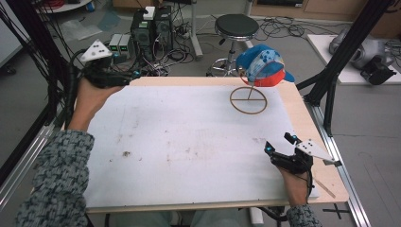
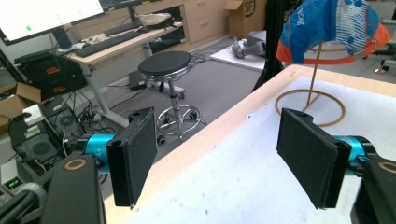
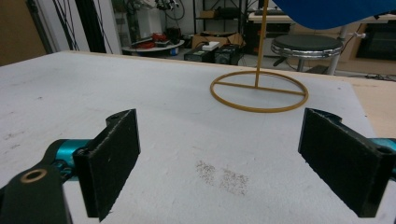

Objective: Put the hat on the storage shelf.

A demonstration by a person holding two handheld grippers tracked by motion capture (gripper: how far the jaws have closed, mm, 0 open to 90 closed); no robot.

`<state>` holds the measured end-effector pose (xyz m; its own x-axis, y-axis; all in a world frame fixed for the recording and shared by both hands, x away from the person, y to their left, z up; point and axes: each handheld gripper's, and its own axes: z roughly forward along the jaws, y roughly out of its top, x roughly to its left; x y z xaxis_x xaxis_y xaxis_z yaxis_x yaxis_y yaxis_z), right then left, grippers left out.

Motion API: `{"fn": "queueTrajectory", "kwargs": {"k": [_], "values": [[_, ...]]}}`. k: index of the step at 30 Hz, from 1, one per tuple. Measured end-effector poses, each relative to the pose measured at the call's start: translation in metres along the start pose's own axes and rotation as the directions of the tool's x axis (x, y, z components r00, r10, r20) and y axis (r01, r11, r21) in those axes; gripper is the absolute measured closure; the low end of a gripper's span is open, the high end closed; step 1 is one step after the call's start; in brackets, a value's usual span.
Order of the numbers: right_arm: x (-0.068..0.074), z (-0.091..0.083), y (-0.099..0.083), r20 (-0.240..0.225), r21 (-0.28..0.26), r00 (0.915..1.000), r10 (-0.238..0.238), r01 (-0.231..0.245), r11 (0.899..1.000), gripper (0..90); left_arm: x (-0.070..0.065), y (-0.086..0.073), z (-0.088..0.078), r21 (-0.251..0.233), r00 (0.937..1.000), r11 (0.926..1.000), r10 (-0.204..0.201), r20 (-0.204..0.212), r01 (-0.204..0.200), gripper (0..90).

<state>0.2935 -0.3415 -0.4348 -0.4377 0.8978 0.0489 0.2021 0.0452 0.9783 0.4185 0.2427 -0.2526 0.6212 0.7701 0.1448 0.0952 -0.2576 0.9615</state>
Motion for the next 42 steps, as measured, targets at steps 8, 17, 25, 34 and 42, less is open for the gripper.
{"fn": "queueTrajectory", "kwargs": {"k": [8, 17, 25, 34, 42], "values": [[0.005, 0.005, 0.001, -0.011, 0.010, 0.9997, -0.022, 0.022, 1.000, 11.9, -0.006, -0.026, -0.043, -0.062, 0.9992, 0.9980, -0.014, -0.036, 0.012, 24.5], [0.010, 0.007, 0.003, -0.022, 0.013, 0.9993, -0.030, 0.030, 0.999, 11.9, -0.029, -0.059, -0.075, -0.102, 0.9954, 0.9936, -0.056, -0.077, 0.048, 23.8], [0.012, 0.010, 0.003, -0.030, 0.022, 0.9988, -0.039, 0.040, 0.999, 11.9, -0.047, -0.096, -0.101, -0.126, 0.9862, 0.9874, -0.111, -0.123, 0.096, 23.9], [0.012, 0.012, 0.002, -0.028, 0.029, 0.9991, -0.030, 0.031, 0.999, 11.9, -0.070, -0.137, -0.115, -0.123, 0.9810, 0.9889, -0.103, -0.165, 0.083, 24.4], [0.013, 0.012, 0.001, -0.029, 0.032, 0.9991, -0.030, 0.031, 0.999, 11.8, -0.082, -0.159, -0.115, -0.116, 0.9806, 0.9892, -0.108, -0.164, 0.089, 24.4]]}}
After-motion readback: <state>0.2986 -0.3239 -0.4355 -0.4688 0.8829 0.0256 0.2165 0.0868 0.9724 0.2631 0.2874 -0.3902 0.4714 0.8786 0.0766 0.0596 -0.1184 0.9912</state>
